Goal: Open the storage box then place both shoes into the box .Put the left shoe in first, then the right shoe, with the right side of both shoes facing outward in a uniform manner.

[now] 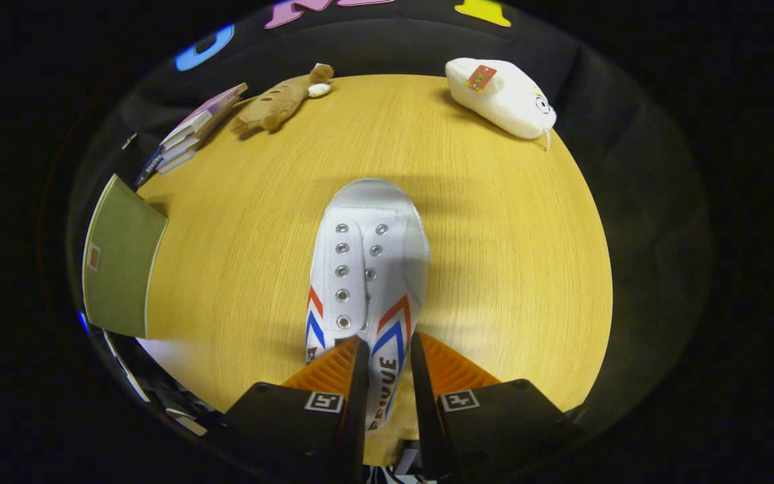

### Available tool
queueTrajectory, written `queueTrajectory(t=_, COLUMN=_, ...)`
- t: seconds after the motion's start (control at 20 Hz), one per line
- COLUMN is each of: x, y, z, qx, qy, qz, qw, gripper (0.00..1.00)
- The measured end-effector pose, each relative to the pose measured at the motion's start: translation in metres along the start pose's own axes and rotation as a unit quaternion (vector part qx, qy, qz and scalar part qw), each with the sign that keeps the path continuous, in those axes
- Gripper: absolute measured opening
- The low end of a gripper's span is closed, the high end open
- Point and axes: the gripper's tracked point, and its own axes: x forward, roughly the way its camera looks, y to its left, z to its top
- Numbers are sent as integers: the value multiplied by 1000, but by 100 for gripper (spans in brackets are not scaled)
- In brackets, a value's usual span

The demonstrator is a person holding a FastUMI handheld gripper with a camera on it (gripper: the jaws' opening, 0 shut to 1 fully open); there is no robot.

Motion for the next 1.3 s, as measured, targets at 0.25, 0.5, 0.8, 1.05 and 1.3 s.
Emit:
queueTrajectory(t=0.25, x=-5, y=-2, z=-3, qx=34, qy=18, qz=-15, qw=999, gripper=23)
queueTrajectory(t=0.5, x=-9, y=-4, z=0, qx=32, qy=-10, qz=-21, qw=999, gripper=12)
queueTrajectory(t=0.8, x=-33, y=17, z=0, qx=88, qy=-20, qz=-9, qw=996, gripper=5)
queueTrajectory(t=1.05, x=-81, y=67, z=14, qx=130, qy=-46, qz=14, qw=990, gripper=5)
queueTrajectory(t=1.3, x=-132, y=138, z=38, qx=125, qy=-81, qz=39, qw=988, gripper=5)
